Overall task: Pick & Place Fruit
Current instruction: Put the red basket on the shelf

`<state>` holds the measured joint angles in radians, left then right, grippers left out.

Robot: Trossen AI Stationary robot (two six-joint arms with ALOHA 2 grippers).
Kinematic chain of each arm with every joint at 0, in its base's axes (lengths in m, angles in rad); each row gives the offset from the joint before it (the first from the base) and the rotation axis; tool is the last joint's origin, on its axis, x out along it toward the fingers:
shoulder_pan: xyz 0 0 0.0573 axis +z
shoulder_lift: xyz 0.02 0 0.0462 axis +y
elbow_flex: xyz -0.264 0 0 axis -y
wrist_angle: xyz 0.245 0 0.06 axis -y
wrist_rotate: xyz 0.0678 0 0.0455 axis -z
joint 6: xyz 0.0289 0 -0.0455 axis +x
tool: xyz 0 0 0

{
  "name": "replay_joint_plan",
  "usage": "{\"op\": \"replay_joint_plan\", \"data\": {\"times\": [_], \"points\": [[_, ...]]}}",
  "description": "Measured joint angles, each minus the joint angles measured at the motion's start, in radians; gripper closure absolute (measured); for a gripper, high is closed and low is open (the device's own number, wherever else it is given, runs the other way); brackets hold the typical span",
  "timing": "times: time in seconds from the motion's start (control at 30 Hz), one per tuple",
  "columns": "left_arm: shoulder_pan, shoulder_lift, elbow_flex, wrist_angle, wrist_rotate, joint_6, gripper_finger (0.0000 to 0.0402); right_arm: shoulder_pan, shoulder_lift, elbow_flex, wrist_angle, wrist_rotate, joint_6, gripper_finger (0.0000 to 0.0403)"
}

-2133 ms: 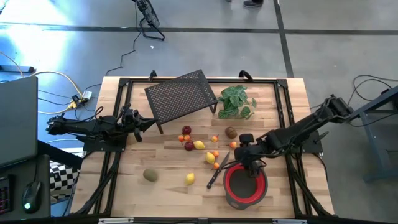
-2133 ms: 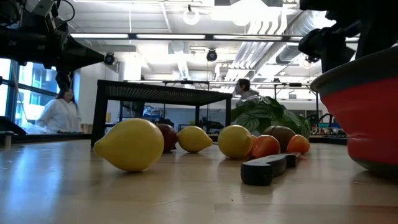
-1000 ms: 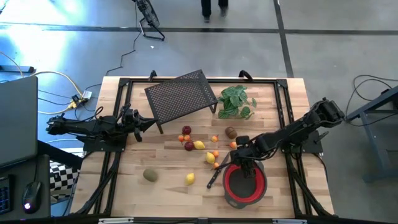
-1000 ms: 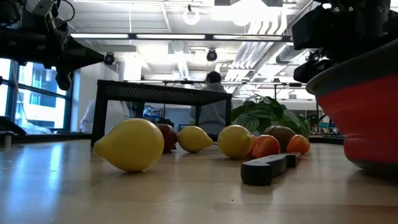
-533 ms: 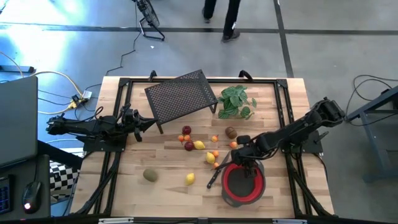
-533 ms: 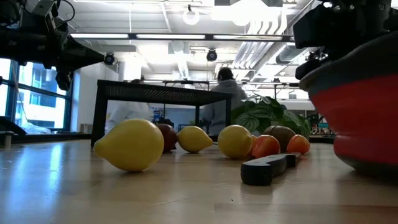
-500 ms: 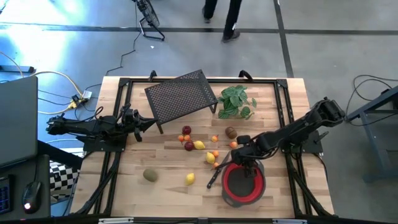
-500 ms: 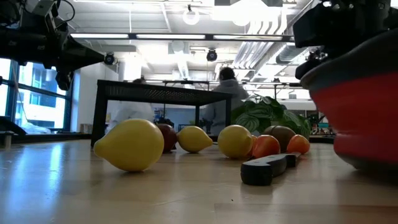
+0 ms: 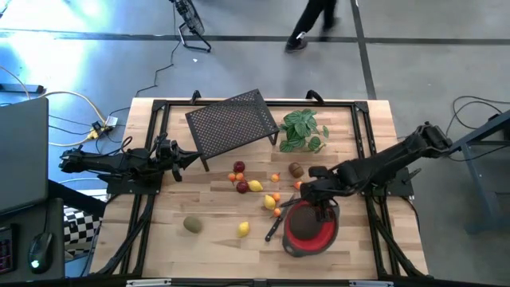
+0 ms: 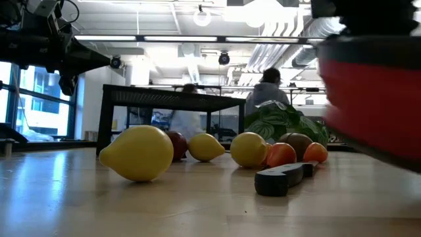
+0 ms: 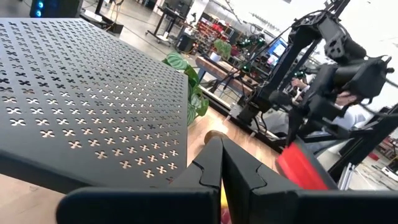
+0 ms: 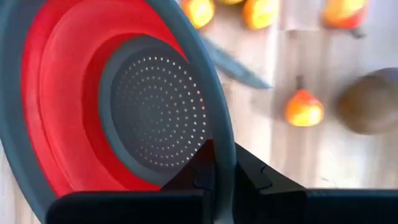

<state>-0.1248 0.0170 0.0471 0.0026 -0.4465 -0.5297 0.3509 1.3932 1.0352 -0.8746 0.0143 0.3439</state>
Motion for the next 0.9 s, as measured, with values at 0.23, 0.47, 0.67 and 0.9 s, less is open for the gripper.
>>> {"op": "replay_joint_plan", "data": {"times": [0.23, 0.47, 0.67, 0.9], "points": [[0.000, 0.000, -0.001, 0.007, 0.000, 0.000, 0.0401, -0.069, 0.001, 0.164, -0.063, 0.019, -0.002, 0.0389], [0.000, 0.000, -0.006, 0.154, 0.046, 0.001, 0.0401, -0.147, 0.001, 0.268, -0.071, 0.011, 0.001, 0.0389], [-0.002, 0.017, 0.001, 0.279, 0.141, 0.064, 0.0401, -0.230, 0.001, 0.325, -0.094, 0.008, 0.049, 0.0389], [-0.002, 0.156, 0.147, 0.197, 0.144, 0.156, 0.0401, -0.315, 0.001, 0.371, -0.114, -0.012, 0.079, 0.0389]]}}
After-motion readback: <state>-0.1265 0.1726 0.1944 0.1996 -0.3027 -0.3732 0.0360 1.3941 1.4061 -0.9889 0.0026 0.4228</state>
